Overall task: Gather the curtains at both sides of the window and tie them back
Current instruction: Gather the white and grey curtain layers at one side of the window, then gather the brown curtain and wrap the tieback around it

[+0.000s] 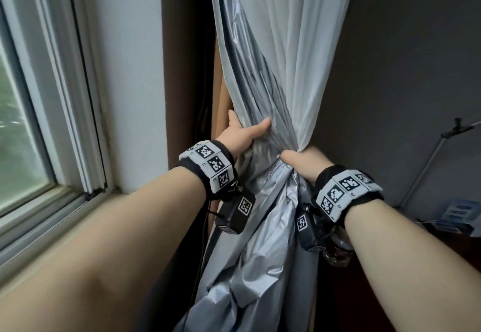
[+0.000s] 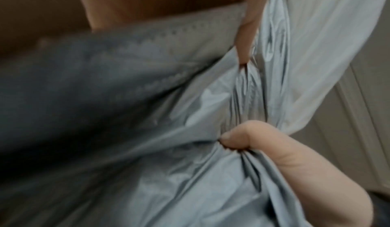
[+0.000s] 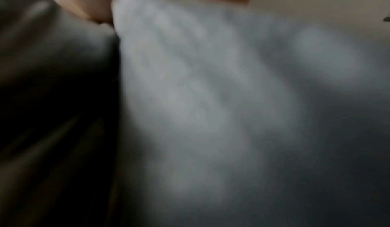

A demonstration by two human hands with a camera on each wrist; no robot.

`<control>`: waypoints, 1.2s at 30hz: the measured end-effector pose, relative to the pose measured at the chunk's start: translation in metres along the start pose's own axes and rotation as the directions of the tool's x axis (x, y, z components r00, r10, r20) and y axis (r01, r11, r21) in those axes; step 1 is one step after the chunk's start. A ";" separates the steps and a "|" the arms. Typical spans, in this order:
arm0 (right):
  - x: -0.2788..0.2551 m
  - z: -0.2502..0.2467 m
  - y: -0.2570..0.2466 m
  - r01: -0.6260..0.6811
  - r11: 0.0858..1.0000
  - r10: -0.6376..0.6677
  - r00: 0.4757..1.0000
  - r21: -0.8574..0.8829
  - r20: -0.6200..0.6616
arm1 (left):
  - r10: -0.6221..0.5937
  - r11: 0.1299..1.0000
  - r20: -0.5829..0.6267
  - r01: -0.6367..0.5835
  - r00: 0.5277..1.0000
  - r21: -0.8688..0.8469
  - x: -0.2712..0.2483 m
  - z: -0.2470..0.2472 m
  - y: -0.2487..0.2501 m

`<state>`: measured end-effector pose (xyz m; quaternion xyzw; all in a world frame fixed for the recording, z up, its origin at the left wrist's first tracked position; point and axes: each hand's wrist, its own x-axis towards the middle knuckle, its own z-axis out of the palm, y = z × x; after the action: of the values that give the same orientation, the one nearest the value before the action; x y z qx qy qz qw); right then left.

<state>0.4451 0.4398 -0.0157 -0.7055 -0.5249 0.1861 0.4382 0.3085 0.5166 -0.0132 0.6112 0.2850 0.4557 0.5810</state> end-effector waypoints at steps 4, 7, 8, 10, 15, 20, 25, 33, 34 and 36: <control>-0.006 -0.001 0.005 0.036 0.999 -0.036 0.999 -0.016 0.007 | -0.019 0.998 0.072 0.015 0.997 0.061 -0.009 0.008 0.004; -0.007 0.008 0.006 0.082 0.995 -0.084 0.996 -0.053 -0.031 | 0.032 0.998 0.179 -0.042 0.983 0.050 -0.024 0.016 0.008; -0.006 0.013 0.007 0.119 0.992 -0.122 0.991 -0.043 -0.054 | 0.035 0.998 0.252 -0.045 0.967 0.032 -0.030 0.017 0.012; -0.009 0.027 0.008 0.184 0.982 -0.187 0.979 -0.045 -0.075 | 0.020 1.000 0.276 -0.024 0.961 0.011 -0.032 0.016 0.015; -0.029 0.063 0.005 0.361 0.905 -0.333 0.930 -0.226 0.154 | -0.030 0.989 -0.013 0.032 0.999 0.142 -0.028 0.004 0.018; -0.035 0.066 0.007 0.546 0.801 -0.416 0.803 -0.246 0.428 | -0.001 0.943 -0.281 0.094 0.960 0.319 -0.042 -0.016 0.019; -0.036 0.053 0.006 0.724 0.683 -0.543 0.589 -0.093 0.599 | 0.113 0.895 -0.522 0.142 0.845 0.424 -0.069 -0.009 0.034; 0.007 0.008 0.055 0.556 0.829 -0.559 0.820 -0.063 -0.124 | 0.205 0.870 -0.705 0.204 0.679 0.449 -0.088 -0.018 0.034; 0.009 0.008 0.056 0.469 0.882 -0.464 0.881 0.042 -0.092 | 0.212 0.874 -0.716 0.198 0.666 0.443 -0.091 -0.017 0.033; 0.011 0.013 0.058 0.361 0.915 -0.360 0.932 0.179 -0.038 | 0.220 0.877 -0.723 0.193 0.655 0.441 -0.097 -0.015 0.029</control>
<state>0.4731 0.4519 -0.0676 -0.5539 -0.6258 0.1480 0.5288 0.2494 0.4333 -0.0080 0.4919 0.5992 0.5865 0.2347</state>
